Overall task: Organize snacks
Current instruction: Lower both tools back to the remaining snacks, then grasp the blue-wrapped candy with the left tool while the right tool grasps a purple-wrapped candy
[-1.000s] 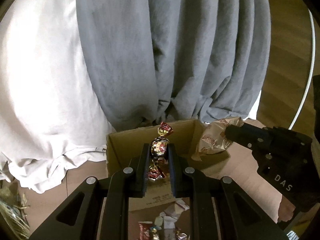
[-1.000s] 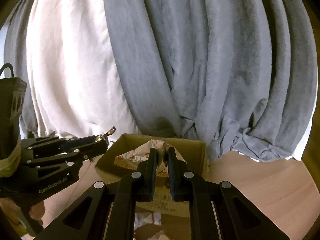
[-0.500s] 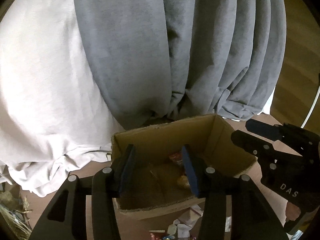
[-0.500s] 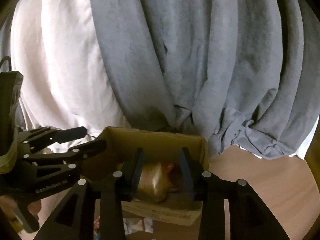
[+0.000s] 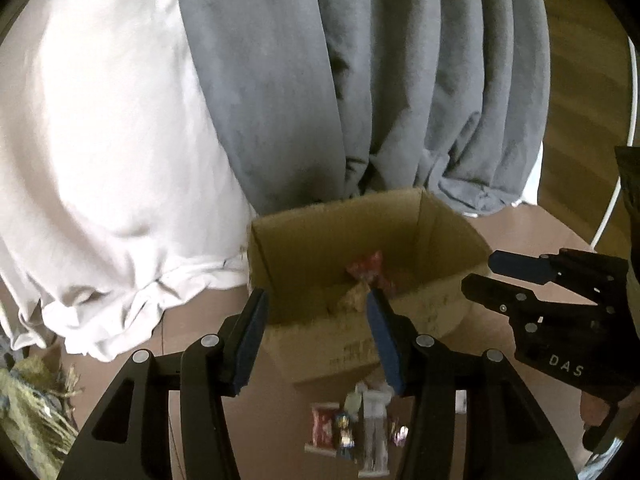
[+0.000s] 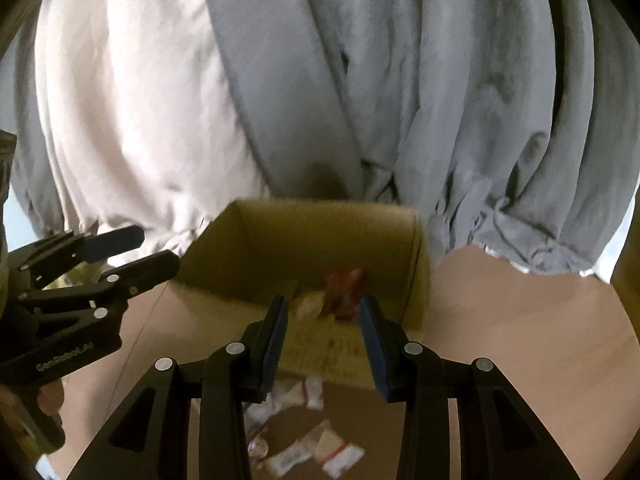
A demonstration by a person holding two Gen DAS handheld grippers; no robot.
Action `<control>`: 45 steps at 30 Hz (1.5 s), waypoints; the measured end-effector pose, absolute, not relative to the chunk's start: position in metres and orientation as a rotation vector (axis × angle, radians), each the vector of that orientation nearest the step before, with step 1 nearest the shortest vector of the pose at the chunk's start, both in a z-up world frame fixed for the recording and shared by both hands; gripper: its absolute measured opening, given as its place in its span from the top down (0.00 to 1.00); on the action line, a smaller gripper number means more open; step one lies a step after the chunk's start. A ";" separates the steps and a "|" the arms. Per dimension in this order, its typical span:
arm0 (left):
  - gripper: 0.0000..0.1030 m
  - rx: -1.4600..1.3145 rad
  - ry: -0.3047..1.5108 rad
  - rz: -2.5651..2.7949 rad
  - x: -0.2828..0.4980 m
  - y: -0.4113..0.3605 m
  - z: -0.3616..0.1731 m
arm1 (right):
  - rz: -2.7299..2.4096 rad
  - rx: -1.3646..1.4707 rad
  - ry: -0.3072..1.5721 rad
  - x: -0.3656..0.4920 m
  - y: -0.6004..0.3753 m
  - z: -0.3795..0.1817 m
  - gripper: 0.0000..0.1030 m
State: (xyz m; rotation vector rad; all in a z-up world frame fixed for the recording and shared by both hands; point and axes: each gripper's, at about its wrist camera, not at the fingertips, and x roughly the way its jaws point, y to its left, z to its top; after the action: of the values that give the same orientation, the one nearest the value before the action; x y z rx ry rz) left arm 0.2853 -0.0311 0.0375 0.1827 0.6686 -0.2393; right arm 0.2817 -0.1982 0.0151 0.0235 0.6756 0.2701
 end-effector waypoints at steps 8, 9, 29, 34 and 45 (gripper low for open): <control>0.51 0.182 0.721 -0.255 0.253 -0.027 0.008 | 0.307 0.015 0.754 0.253 -0.190 -0.009 0.63; 0.52 0.180 0.739 -0.263 0.249 -0.027 0.002 | 0.314 0.012 0.767 0.250 -0.189 -0.013 0.63; 0.75 0.125 0.961 -0.412 0.240 -0.014 -0.085 | 0.457 0.019 1.003 0.231 -0.154 -0.099 0.63; 0.79 0.068 1.008 -0.436 0.252 -0.014 -0.102 | 0.463 0.045 1.051 0.240 -0.152 -0.117 0.63; 0.82 0.050 1.064 -0.415 0.266 -0.017 -0.122 | 0.460 0.050 1.075 0.253 -0.144 -0.130 0.69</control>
State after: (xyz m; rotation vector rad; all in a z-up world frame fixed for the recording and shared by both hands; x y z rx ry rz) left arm 0.2664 -0.0171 -0.1223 0.0497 1.0635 -0.4146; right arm 0.2535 -0.1440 -0.1303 0.0498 1.0751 0.4601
